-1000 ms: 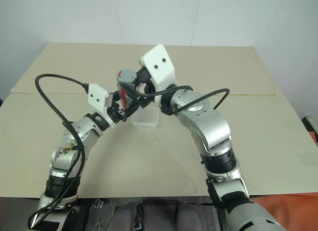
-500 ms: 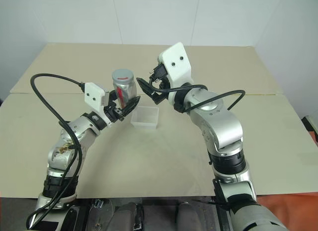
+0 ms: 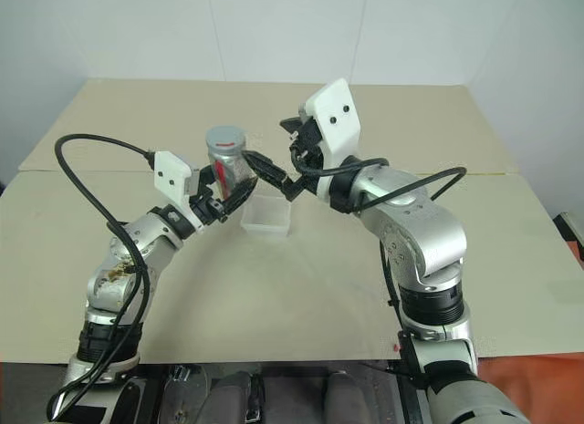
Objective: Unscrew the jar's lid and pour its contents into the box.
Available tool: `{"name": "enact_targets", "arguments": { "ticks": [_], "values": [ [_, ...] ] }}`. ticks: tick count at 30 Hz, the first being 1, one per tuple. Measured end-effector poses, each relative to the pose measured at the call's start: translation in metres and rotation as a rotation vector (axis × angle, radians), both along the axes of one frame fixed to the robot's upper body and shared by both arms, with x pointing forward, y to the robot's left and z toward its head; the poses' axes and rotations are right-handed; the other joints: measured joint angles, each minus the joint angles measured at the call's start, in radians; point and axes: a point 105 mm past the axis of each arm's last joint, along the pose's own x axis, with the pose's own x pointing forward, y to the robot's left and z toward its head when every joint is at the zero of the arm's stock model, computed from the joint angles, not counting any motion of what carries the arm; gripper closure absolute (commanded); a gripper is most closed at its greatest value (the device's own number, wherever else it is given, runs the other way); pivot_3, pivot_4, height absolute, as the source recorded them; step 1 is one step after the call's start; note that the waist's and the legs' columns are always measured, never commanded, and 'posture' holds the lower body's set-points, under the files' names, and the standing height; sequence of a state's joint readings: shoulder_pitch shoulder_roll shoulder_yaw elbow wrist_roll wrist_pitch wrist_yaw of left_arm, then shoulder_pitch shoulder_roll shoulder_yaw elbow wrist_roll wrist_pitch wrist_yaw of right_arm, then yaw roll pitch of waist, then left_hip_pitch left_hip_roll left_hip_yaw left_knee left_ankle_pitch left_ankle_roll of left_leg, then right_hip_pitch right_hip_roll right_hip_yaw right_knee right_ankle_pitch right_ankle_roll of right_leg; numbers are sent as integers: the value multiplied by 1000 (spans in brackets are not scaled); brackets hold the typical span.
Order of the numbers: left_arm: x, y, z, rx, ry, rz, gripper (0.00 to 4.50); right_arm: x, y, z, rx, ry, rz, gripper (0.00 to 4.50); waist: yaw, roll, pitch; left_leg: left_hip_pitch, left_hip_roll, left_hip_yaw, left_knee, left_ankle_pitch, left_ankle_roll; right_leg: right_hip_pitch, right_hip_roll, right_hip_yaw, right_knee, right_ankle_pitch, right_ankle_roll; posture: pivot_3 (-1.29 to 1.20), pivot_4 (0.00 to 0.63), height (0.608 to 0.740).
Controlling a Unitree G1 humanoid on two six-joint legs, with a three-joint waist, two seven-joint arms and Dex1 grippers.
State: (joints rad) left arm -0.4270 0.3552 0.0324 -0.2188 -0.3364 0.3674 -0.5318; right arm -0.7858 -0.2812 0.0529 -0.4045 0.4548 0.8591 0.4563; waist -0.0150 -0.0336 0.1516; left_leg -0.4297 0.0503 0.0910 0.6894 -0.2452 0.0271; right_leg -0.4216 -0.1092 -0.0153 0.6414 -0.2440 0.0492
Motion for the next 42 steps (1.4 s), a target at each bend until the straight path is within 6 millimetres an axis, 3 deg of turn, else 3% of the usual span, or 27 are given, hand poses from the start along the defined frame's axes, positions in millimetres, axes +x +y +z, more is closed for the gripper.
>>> {"name": "enact_targets", "arguments": {
  "ticks": [8, 19, 22, 26, 37, 42],
  "values": [
    [-4, -2, 3, -6, -14, -48, 1663, 8, 27, 1, 5, 39, 67, 33, 3, 0, 0, 0, 0, 1, 0, 0, 0, 0, 0, 0, 0, 0, 0, 0, 150, 740],
    [-11, -4, 6, -17, -27, -70, 1663, 11, 36, 1, 14, 51, 96, 33, 3, 0, 0, 0, 0, 1, 0, 0, 0, 0, 0, 0, 0, 0, 0, 0, 150, 740],
    [-11, -4, 5, -18, -23, -70, 1663, 10, 38, 0, 9, 50, 102, 557, 2, 0, 0, 0, 0, 1, 0, 0, 0, 0, 0, 0, 0, 0, 0, 0, 150, 740],
    [-11, -4, 2, -17, -3, -68, 1663, 9, 41, 0, 3, 46, 115, 1721, 2, 0, 0, 0, 0, 1, 0, 0, 0, 0, 0, 0, 0, 0, 0, 0, 150, 740],
    [-13, -1, -4, -4, 14, -72, 1663, 7, 43, 2, 5, 41, 120, 1722, 2, 0, 0, 0, 0, 1, 0, 0, 0, 0, 0, 0, 0, 0, 0, 0, 150, 740],
    [-16, 11, -19, 42, 63, -121, 1663, 11, 32, 35, 73, -34, 71, 1722, 1, 0, 0, 0, 0, 2, -1, 0, -1, -1, 0, 0, 0, 0, 0, 0, 150, 740]
  ]
}}
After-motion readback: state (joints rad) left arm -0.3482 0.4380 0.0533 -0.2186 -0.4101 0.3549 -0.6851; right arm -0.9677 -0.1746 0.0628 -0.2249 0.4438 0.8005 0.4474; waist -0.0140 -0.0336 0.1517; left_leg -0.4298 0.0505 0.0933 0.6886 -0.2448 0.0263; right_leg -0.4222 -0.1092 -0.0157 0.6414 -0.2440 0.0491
